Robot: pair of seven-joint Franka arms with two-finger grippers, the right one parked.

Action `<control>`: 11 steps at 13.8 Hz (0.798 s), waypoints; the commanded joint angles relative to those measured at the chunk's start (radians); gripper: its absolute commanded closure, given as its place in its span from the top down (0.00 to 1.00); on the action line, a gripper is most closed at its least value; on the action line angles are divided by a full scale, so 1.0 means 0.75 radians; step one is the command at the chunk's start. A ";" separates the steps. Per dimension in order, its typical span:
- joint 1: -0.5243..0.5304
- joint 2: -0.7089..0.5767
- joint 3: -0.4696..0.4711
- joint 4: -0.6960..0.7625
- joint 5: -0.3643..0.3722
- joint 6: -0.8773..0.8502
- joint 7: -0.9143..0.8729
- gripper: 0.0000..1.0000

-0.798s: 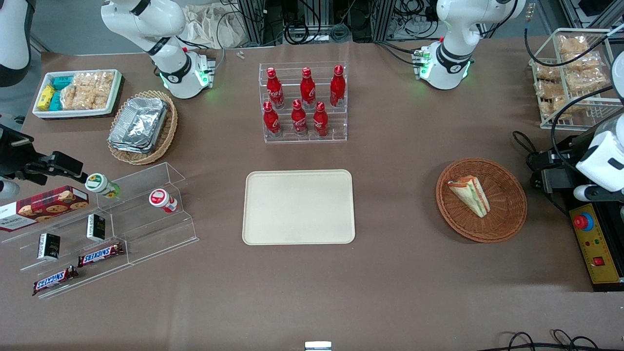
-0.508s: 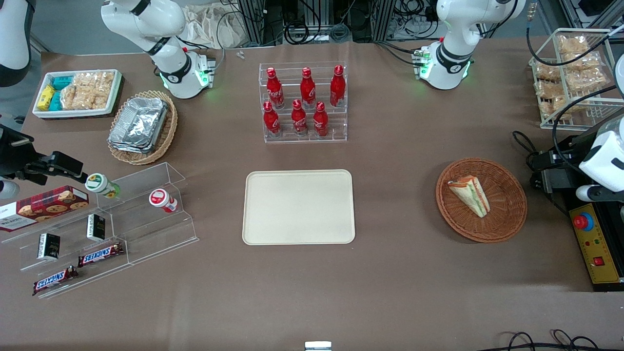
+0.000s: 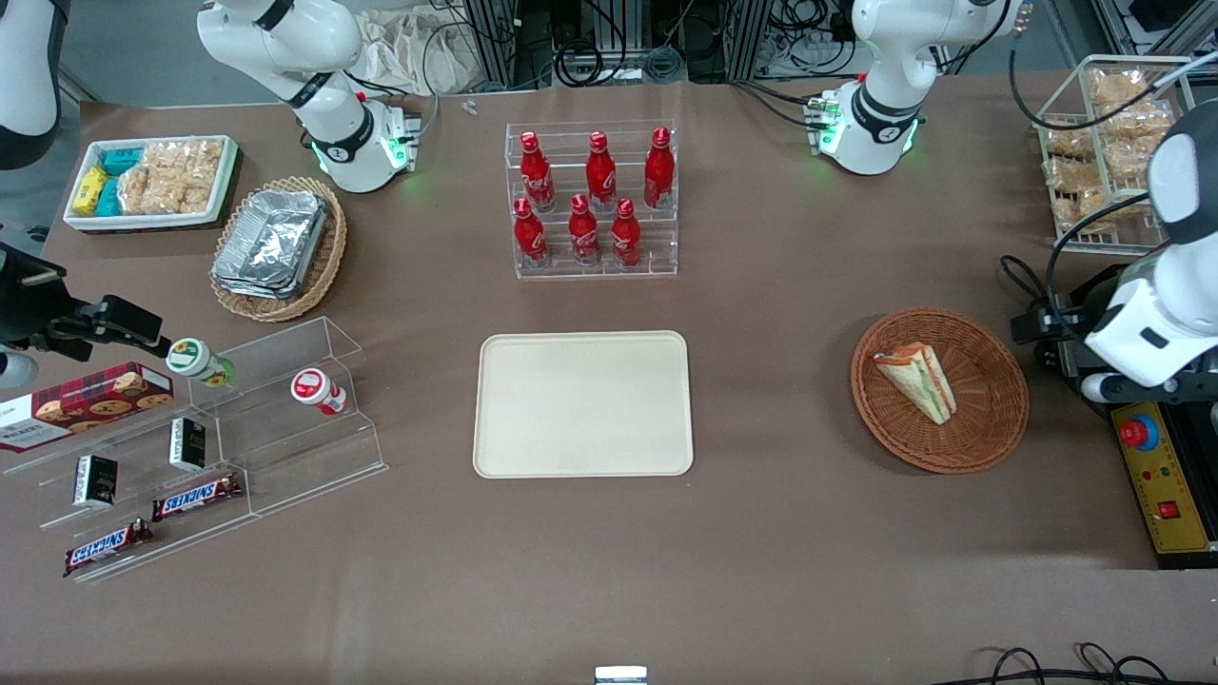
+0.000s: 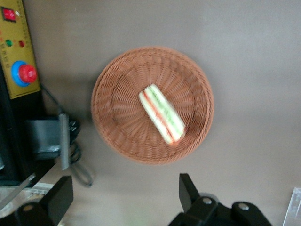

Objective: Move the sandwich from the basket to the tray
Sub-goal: 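Move the left gripper over the sandwich in the wicker basket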

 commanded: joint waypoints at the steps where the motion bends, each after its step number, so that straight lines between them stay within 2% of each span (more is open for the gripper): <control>1: -0.017 -0.189 0.014 -0.381 -0.040 0.247 -0.229 1.00; 6: -0.025 -0.148 0.010 -0.656 -0.095 0.585 -0.418 1.00; 11: -0.031 0.026 0.001 -0.670 -0.112 0.747 -0.563 1.00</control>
